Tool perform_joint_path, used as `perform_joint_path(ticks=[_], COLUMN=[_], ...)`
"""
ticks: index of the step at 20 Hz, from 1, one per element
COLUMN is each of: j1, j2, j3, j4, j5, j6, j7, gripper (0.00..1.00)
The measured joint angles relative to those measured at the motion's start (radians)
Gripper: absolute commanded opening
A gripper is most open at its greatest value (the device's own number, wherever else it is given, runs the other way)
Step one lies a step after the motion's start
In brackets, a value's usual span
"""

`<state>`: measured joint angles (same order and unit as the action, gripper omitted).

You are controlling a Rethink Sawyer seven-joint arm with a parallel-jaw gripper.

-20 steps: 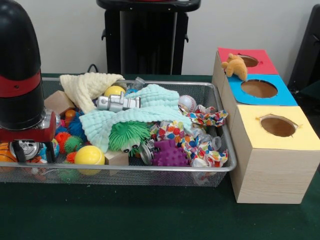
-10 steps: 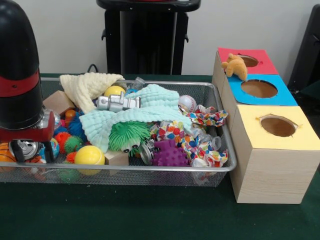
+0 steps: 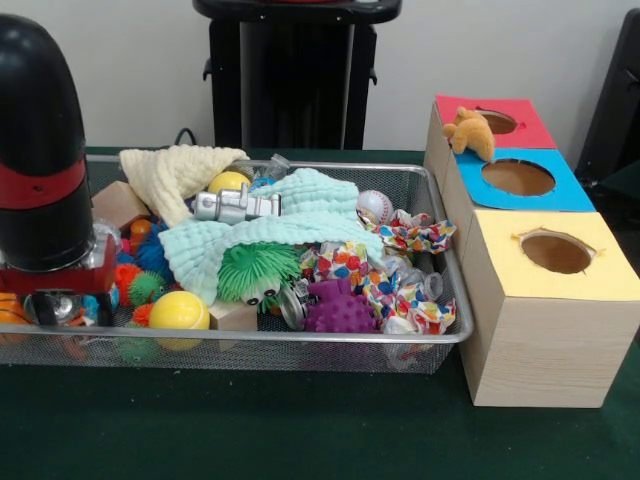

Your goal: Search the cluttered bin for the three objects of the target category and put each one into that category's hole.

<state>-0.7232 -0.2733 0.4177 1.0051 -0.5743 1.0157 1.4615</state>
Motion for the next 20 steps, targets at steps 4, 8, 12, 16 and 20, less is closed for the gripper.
perform_joint_path(ticks=[4, 8, 12, 16, 20], j1=[0.0, 0.001, 0.001, 0.001, 0.001], j2=[0.035, 0.066, 0.082, 0.083, 0.084], j3=[0.0, 0.0, 0.0, 0.0, 0.0], j4=[-0.012, -0.037, -0.06, -0.06, -0.06], j5=[0.0, 0.0, 0.0, 0.0, 0.0], j6=[-0.006, -0.008, -0.008, -0.008, -0.008], j7=[0.0, 0.0, 0.0, 0.0, 0.0], gripper=[1.0, 1.0, 1.0, 1.0, 1.0])
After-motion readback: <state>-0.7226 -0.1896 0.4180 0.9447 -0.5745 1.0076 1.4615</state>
